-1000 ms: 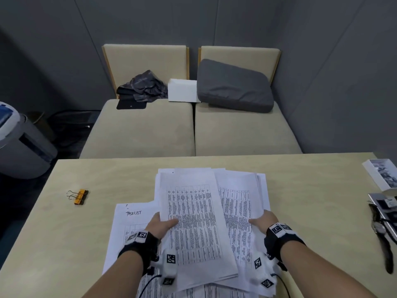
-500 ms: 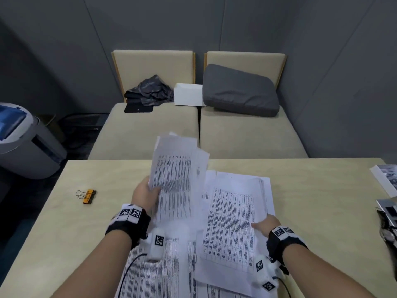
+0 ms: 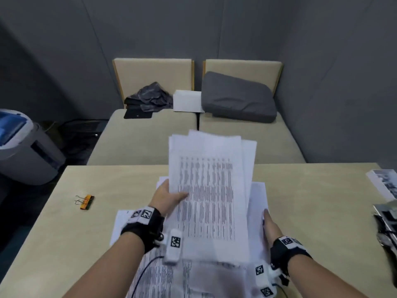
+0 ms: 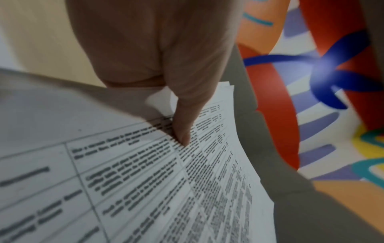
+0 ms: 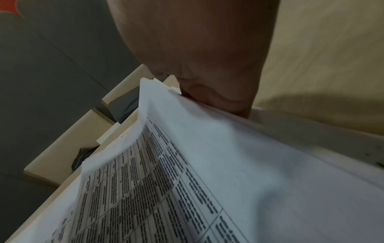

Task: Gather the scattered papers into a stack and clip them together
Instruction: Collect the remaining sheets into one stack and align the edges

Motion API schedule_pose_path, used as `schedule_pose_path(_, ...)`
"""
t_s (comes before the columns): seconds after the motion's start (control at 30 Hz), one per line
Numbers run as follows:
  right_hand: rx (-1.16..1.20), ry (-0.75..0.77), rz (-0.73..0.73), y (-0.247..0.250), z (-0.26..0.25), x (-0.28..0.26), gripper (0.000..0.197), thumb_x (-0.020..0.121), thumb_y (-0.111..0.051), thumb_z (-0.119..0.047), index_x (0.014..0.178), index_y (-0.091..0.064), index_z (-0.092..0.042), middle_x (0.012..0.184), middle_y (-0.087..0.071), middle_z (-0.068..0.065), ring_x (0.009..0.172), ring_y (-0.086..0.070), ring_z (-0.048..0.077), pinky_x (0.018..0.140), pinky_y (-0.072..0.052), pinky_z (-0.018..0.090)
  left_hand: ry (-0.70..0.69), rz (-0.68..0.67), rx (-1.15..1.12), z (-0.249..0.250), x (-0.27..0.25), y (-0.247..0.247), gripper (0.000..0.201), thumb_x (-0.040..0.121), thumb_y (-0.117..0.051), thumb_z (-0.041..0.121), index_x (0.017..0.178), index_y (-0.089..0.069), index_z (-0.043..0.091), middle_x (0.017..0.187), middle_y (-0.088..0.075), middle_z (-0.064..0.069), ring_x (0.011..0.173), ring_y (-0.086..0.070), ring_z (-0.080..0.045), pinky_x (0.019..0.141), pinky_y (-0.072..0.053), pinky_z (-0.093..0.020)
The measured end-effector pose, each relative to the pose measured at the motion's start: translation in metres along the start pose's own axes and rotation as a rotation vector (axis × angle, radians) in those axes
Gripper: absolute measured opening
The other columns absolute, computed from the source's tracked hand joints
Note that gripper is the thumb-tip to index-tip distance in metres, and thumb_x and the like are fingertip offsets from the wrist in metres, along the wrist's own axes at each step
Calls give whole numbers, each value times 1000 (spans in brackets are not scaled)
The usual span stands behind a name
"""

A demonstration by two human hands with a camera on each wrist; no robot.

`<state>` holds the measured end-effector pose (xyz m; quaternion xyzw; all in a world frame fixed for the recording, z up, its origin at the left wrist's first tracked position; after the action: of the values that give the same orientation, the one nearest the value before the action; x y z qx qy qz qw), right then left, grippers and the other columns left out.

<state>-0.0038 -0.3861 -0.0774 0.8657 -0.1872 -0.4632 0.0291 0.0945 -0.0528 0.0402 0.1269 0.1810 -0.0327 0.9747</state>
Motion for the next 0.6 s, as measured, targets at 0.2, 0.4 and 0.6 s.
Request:
schedule_pose_path(0.2, 118, -69, -198, -10, 8, 1, 110, 61, -37, -93, 142, -42, -18, 140, -52, 7, 127, -49, 29, 113, -31, 52, 134, -74, 255, -79, -2, -70, 35, 81, -71, 21, 109, -52, 15, 104, -65, -4, 88, -64, -18, 73, -53, -27)
schedule_pose_path(0.4, -132, 144, -187, -13, -5, 6, 63, 84, -72, -20, 139, -42, -8, 145, -45, 11, 123, -49, 30, 106, -35, 40, 247, -134, 763, -109, 1, -98, 56, 83, -61, 46, 121, -50, 7, 124, -43, -14, 104, -57, -28, 92, -49, -35)
schedule_pose_path(0.6, -251, 326, -197, -16, -19, 3, 38, 84, -66, -3, 119, -54, -11, 127, -61, 8, 114, -59, 25, 106, -42, 44, 322, -128, 414, -110, 7, -91, 76, 78, -72, 43, 132, -37, 3, 131, -47, -19, 112, -55, -33, 92, -52, -43)
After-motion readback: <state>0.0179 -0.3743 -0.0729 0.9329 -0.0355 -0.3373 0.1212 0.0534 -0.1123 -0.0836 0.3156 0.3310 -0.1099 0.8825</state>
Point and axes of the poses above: each hand's wrist, its own x-axis towards the middle knuckle, its own y-axis out of the back of the hand, z = x × y, the point moved 6 cm from there along x, towards the middle knuckle
